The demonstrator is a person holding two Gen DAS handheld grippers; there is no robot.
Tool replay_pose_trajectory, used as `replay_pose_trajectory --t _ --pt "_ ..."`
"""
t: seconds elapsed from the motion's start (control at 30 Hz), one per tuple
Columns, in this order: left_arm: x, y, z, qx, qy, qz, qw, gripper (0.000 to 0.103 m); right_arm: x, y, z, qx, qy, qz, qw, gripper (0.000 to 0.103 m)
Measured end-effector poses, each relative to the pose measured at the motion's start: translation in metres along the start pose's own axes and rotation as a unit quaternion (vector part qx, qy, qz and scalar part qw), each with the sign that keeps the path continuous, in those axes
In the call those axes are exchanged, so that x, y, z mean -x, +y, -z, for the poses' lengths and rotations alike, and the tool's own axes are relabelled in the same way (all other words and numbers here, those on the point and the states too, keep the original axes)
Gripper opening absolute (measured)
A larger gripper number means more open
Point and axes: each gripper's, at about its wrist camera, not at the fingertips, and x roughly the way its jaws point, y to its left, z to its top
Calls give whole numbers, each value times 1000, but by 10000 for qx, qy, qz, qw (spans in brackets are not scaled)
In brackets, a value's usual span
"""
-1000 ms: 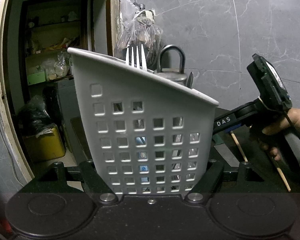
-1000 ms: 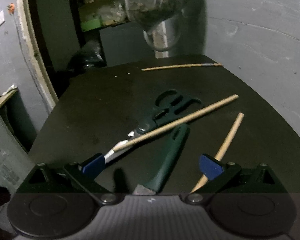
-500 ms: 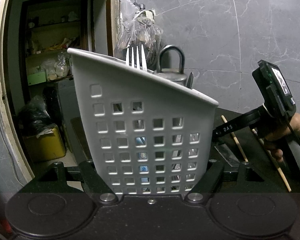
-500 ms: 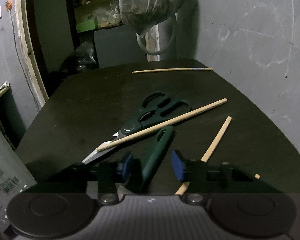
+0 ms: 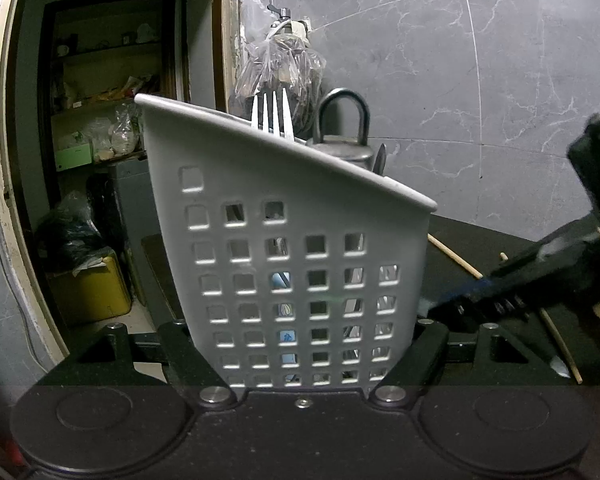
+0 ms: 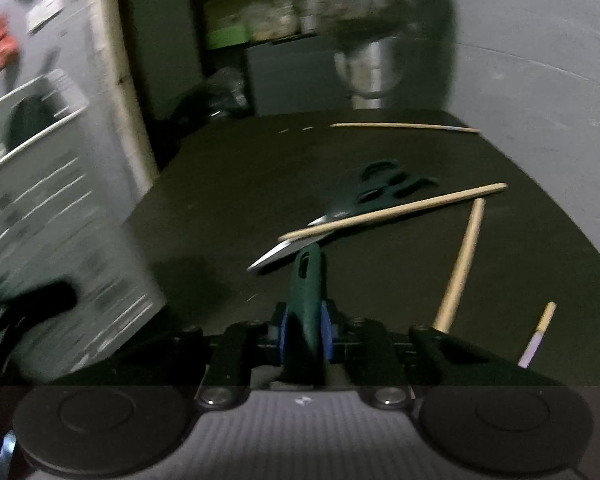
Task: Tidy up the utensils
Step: 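Grasp the green-handled knife by its handle with the right gripper, then lift the green-handled knife and carry it toward the caddy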
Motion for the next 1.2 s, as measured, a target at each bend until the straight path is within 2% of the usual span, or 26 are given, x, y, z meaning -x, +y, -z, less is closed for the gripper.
replay_pose_trajectory --t 0.27,0.37,0.43,0.53,0.7,0.8,1.03,1.13,1.2 --pt "0 0 0 -3 3 5 10000 77 20 37 16 853 241 -335 9955 20" --pt "0 0 0 -11 5 0 10000 77 21 36 15 879 283 -451 9947 30" --pt "0 0 0 -16 6 -5 10000 77 20 34 13 842 307 -534 9945 42" --pt "0 0 0 -15 7 -3 10000 77 13 29 7 771 362 -648 9943 46" --pt "0 0 0 2 18 0 10000 77 11 26 3 624 417 -790 9940 44" --pt "-1 1 0 12 26 1 10000 77 12 30 6 775 357 -601 9945 22" --pt "-1 1 0 11 27 2 10000 77 14 39 9 1015 268 -393 9937 21" --pt "0 1 0 15 25 1 10000 77 18 60 16 1715 153 255 9847 21" --pt "-1 1 0 14 28 2 10000 77 19 78 27 2467 41 796 9658 21"
